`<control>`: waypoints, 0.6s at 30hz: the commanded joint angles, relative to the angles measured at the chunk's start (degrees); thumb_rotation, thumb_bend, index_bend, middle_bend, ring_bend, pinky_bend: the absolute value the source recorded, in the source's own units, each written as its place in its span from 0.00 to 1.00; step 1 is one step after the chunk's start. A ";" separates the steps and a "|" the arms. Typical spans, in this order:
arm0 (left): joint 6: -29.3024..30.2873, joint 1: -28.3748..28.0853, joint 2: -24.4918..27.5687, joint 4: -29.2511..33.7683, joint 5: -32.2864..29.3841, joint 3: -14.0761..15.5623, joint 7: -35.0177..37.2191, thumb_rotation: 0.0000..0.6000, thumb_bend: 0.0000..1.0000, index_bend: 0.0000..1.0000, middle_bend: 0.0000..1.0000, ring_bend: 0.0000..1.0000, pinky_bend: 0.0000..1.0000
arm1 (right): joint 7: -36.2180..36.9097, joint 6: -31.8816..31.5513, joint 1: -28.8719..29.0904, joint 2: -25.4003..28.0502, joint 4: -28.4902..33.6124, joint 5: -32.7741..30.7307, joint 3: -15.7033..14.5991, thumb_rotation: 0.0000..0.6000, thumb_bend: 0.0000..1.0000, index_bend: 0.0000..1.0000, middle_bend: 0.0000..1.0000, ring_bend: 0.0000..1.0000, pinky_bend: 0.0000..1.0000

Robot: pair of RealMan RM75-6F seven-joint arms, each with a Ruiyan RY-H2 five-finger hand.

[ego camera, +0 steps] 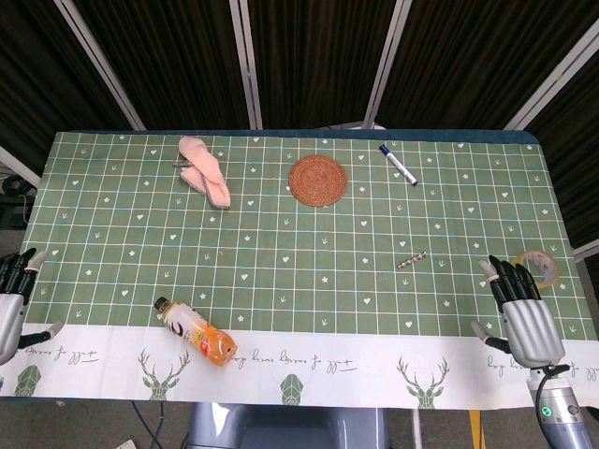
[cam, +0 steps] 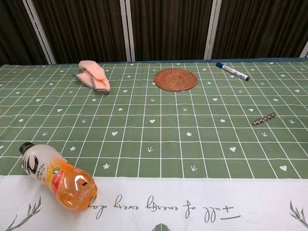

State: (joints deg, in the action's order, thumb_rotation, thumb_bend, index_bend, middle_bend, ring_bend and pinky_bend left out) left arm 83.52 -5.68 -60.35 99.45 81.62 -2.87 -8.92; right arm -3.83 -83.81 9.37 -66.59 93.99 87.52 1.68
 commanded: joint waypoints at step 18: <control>-0.54 -0.50 -0.51 -0.69 -1.02 -0.75 -0.14 1.00 0.04 0.00 0.00 0.00 0.00 | -5.03 9.25 7.71 -5.56 -3.84 -4.15 5.66 1.00 0.07 0.22 0.00 0.00 0.00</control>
State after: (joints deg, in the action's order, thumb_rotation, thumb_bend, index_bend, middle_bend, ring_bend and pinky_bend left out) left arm 82.98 -6.17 -60.84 98.78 80.61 -3.61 -9.05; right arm -7.87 -76.09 15.40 -70.65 91.86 83.77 6.22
